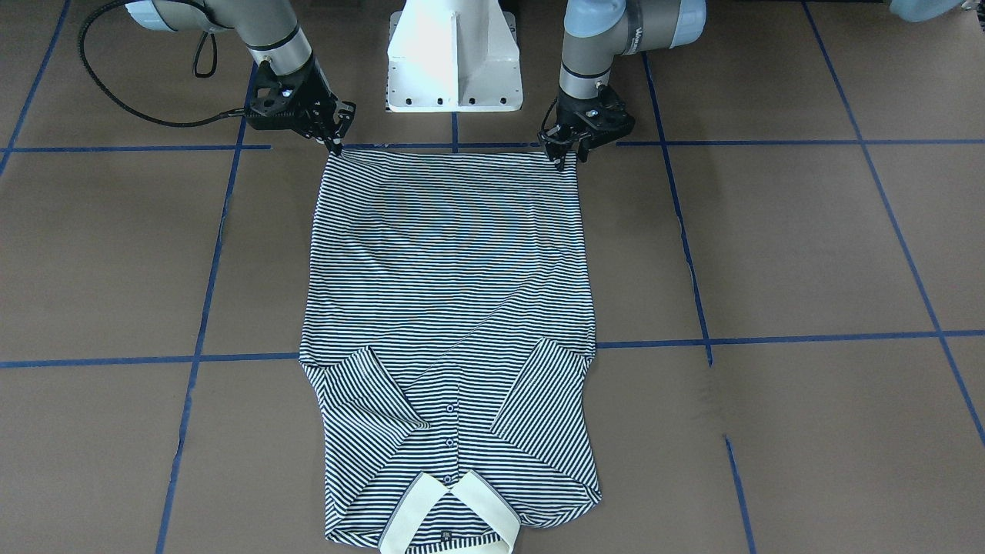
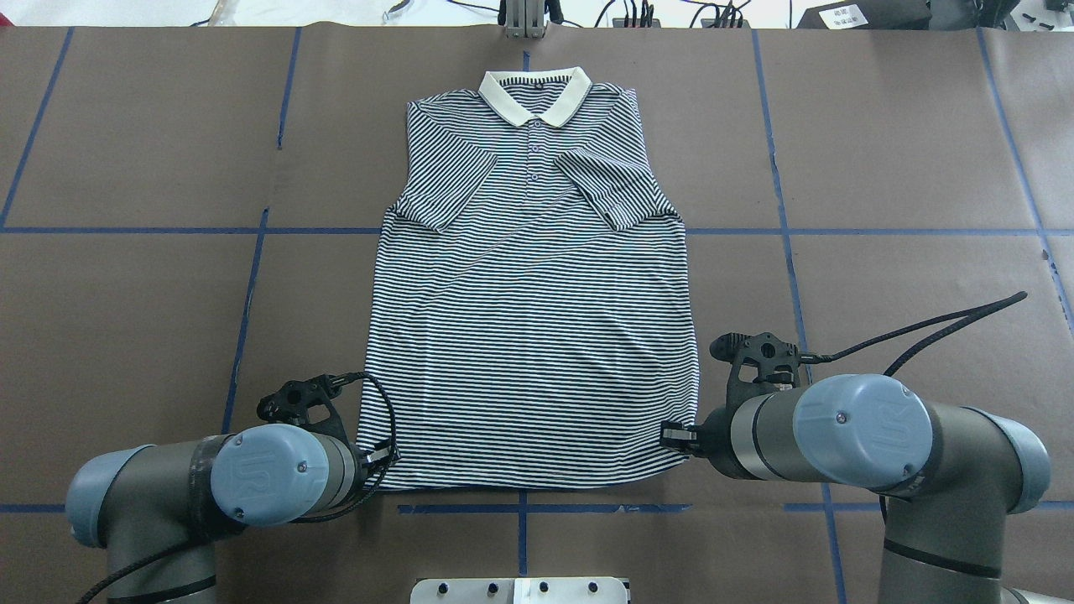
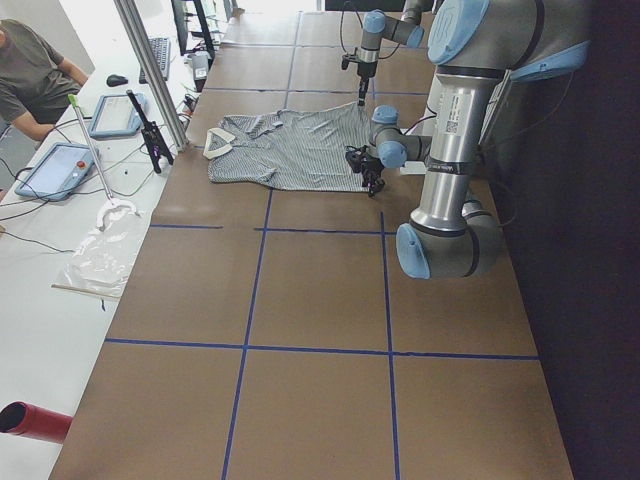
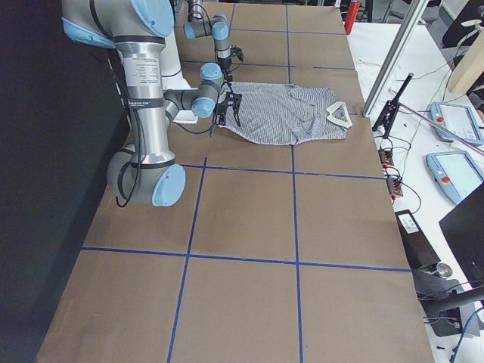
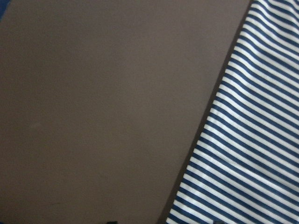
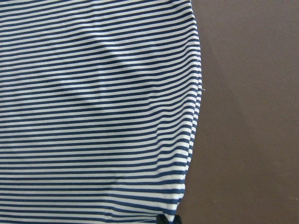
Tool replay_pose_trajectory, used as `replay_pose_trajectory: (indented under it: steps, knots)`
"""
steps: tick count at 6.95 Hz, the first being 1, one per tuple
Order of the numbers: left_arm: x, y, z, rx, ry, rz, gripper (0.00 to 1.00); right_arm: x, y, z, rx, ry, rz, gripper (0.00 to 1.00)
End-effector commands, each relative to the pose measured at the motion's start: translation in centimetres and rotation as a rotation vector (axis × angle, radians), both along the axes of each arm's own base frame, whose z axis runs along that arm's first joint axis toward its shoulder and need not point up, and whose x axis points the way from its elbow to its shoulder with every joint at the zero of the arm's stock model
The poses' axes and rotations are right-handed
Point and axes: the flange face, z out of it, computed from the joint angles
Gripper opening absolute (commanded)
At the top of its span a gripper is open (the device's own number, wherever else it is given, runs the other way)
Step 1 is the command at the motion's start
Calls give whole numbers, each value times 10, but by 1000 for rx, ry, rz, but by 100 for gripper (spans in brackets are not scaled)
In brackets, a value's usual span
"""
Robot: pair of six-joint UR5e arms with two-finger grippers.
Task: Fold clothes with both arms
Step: 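Grasp the two hem corners with both grippers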
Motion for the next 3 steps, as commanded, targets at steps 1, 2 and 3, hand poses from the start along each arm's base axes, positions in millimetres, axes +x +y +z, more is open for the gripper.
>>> replay_pose_trajectory:
  steps: [1,2,3]
  knots:
    - [-1,0,-7,2,13,4,5,2,-1,0,-1,0,3,0]
    - [-3,1,-12,4,21,4,0,2,-1,2,-3,4,2,0]
    - [-11,1,-25,9,51,2,0,3,-2,2,-5,2,1,0]
